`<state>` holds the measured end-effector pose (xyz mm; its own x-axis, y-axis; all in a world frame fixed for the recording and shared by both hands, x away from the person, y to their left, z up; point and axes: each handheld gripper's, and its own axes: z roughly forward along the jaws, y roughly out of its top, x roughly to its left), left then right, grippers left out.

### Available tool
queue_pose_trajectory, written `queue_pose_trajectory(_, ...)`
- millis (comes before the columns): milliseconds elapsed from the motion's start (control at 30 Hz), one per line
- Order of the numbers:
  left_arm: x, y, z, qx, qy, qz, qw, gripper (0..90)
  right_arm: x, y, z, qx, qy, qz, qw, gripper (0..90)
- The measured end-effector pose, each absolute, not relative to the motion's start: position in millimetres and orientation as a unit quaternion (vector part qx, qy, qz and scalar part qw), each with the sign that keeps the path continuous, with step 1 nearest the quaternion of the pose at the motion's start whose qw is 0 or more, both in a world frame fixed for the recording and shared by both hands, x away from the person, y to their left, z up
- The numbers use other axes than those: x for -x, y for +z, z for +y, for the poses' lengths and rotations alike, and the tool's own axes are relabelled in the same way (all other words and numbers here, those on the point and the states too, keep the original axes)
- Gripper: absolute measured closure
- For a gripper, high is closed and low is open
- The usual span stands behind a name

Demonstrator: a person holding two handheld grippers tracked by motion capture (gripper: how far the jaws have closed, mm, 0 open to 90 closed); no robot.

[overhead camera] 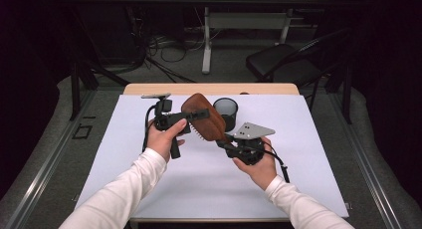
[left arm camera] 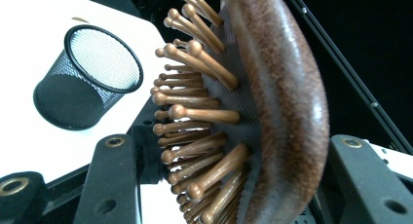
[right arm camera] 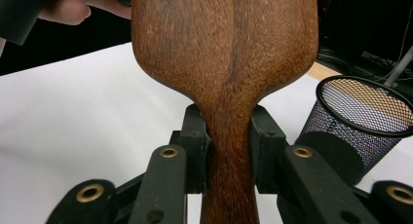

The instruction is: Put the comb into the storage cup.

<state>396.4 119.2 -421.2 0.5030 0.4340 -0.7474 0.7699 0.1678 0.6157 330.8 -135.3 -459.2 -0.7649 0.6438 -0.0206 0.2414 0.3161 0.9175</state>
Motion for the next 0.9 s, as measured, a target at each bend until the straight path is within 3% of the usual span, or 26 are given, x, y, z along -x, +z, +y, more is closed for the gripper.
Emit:
queue_pose_trajectory(233, -396.6, -421.8, 121.1, -0.622, -0.161, 0.487, 0.592, 47.4, -329.8, -459.1, -135.1, -0.28, 0.513, 0.787, 0.198, 71.7)
queue_pose_trajectory(900, -394.6, -417.6, 118.1, -0.618, -0.156, 0.494, 0.592, 48.5, -329.2, -457.9, -135.8, -0.282, 0.516, 0.784, 0.2, 71.4)
